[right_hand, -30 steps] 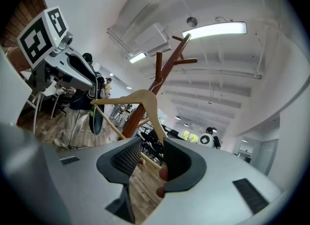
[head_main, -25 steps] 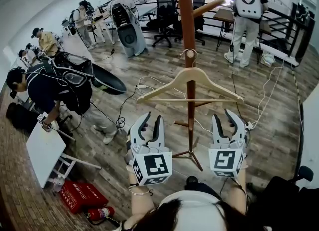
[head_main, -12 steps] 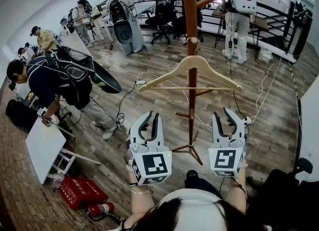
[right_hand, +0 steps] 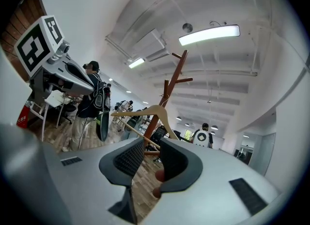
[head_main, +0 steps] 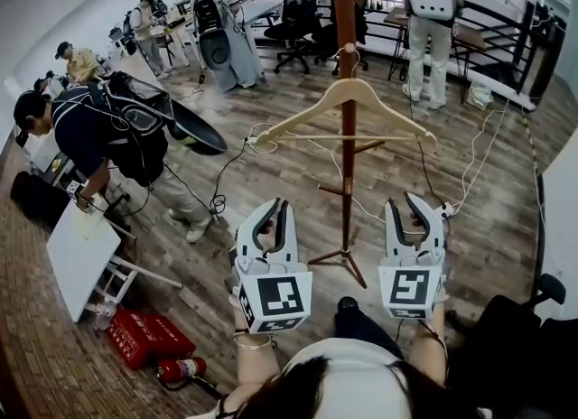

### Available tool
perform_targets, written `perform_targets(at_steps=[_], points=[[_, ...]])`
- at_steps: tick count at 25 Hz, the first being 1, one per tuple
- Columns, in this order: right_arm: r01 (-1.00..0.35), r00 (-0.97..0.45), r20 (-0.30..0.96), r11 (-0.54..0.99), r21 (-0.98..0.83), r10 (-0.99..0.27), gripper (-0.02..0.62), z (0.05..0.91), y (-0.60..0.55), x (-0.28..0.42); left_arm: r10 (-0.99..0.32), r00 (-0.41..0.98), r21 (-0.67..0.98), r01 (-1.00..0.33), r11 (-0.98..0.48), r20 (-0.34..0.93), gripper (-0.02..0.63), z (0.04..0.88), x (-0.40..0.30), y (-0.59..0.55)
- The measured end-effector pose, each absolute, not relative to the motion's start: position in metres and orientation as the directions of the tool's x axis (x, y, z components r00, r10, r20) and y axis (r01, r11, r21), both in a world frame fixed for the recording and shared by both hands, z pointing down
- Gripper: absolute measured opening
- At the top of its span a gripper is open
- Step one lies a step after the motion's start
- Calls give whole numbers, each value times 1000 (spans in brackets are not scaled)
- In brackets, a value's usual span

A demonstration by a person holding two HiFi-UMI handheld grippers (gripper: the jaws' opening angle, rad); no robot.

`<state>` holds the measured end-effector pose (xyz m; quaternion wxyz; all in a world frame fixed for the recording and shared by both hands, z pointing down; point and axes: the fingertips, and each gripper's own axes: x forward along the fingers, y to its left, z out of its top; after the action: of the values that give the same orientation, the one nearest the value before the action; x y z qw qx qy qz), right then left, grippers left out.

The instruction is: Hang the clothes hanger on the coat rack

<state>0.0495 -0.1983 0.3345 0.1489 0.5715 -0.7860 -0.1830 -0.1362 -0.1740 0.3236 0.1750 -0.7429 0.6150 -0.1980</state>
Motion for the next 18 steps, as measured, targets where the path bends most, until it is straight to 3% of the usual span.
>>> perform_targets(at_steps=[18], points=[[-867, -330, 3, 304, 394, -944, 67, 339, -124, 50, -978, 194, -457, -865, -209, 81, 14, 332, -129, -99]])
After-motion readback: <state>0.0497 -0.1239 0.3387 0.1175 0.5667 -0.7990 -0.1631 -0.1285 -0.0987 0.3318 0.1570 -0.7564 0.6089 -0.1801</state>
